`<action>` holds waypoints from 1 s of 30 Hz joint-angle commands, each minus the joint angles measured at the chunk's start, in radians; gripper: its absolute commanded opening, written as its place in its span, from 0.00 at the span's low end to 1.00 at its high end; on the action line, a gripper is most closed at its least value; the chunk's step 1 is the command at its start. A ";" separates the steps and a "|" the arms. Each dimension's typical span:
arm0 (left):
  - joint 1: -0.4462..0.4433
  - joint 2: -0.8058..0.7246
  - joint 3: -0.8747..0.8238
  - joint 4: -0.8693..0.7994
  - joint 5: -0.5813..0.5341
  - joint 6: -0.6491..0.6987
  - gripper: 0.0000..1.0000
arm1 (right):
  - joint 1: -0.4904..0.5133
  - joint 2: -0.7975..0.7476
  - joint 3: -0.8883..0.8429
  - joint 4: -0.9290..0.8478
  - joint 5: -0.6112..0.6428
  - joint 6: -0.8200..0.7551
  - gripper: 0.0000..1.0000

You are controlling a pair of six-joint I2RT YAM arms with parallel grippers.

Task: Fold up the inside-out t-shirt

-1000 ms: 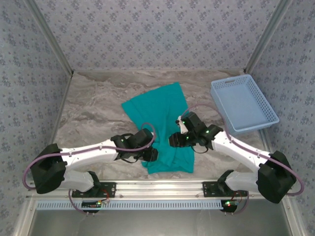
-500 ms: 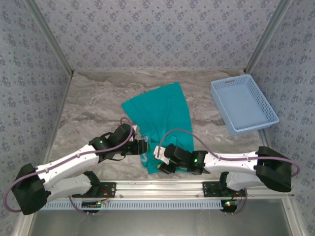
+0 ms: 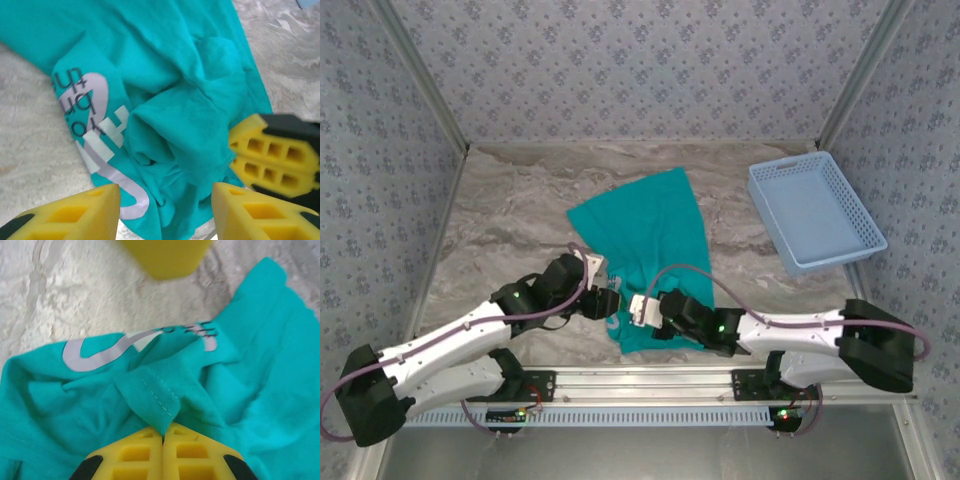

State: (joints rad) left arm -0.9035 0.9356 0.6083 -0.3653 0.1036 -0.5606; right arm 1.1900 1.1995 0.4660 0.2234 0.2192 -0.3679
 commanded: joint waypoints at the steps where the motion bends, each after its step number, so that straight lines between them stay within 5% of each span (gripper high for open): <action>1: -0.056 -0.013 -0.028 0.126 -0.016 0.187 0.52 | -0.036 -0.081 -0.028 -0.019 -0.062 -0.015 0.00; 5: -0.104 0.021 -0.039 0.215 -0.035 0.324 0.57 | -0.075 -0.148 -0.034 -0.065 -0.126 -0.019 0.00; 20: -0.152 0.233 0.060 0.396 -0.102 0.373 0.63 | -0.127 -0.281 0.034 -0.264 -0.173 -0.039 0.00; 30: -0.153 0.227 0.000 0.508 0.092 0.468 0.60 | -0.150 -0.304 0.035 -0.249 -0.258 -0.006 0.00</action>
State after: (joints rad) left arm -1.0492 1.1690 0.6235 0.0750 0.1055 -0.1455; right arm 1.0477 0.9195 0.4690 -0.0277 0.0113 -0.3965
